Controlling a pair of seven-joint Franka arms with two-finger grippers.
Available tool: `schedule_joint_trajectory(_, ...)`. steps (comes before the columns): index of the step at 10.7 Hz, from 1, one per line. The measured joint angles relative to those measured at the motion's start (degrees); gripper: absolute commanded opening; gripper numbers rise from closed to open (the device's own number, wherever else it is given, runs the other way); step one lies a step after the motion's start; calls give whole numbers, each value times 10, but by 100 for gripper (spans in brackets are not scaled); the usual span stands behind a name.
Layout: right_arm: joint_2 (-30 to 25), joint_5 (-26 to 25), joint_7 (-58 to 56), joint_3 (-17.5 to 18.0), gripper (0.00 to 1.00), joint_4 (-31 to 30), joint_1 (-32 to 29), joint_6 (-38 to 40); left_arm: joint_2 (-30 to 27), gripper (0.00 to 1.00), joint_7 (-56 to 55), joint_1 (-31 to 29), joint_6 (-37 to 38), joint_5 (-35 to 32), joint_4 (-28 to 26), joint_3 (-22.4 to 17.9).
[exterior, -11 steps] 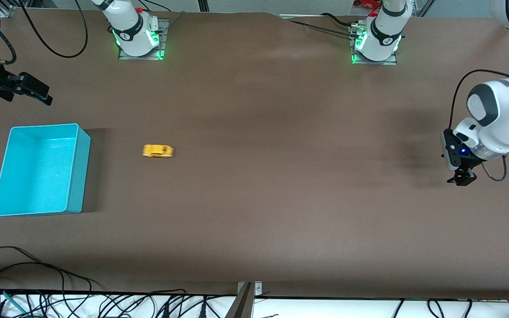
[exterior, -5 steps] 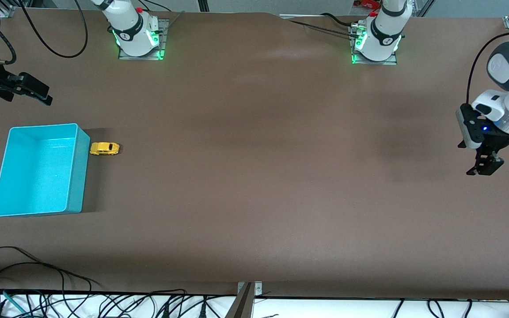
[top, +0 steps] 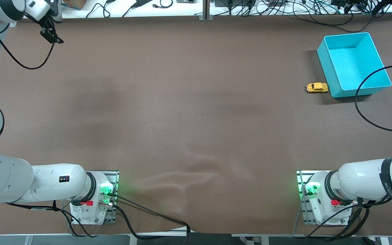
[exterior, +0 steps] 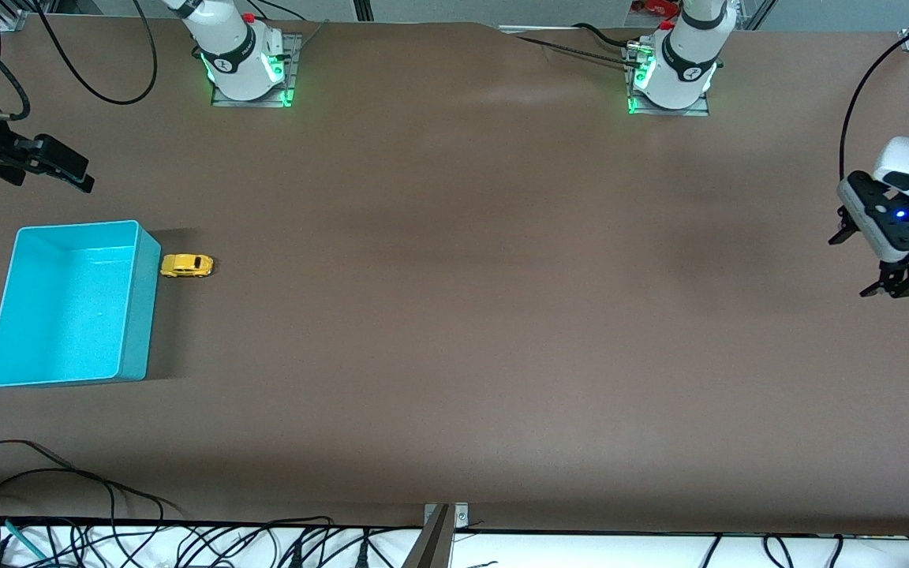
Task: Wind up and store yellow beetle car
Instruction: 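Reach the right gripper toward the car while the left gripper retracts, then lower the right gripper onto the yellow car and close on it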
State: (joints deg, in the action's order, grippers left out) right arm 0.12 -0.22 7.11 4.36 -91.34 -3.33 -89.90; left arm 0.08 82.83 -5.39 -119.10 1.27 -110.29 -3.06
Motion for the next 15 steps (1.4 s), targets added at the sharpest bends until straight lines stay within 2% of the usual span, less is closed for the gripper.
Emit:
schedule_joint_trajectory(3,39,0,81,-4,100,-10,-2,-26,-6,100,-131,11,105,0,58,-1)
schedule_joint_trajectory(5,56,-1,128,-4,100,-38,-2,-63,-7,100,-212,16,166,-1,97,-1)
schedule_joint_trajectory(7,59,-1,168,-5,100,-100,-2,-122,-8,100,-328,20,229,-5,139,-1)
schedule_joint_trajectory(10,60,-7,239,-25,100,-213,-3,-219,-11,100,-519,41,304,-13,187,2)
schedule_joint_trajectory(15,79,-30,436,-58,100,-389,-4,-435,-13,100,-676,47,344,-13,199,17)
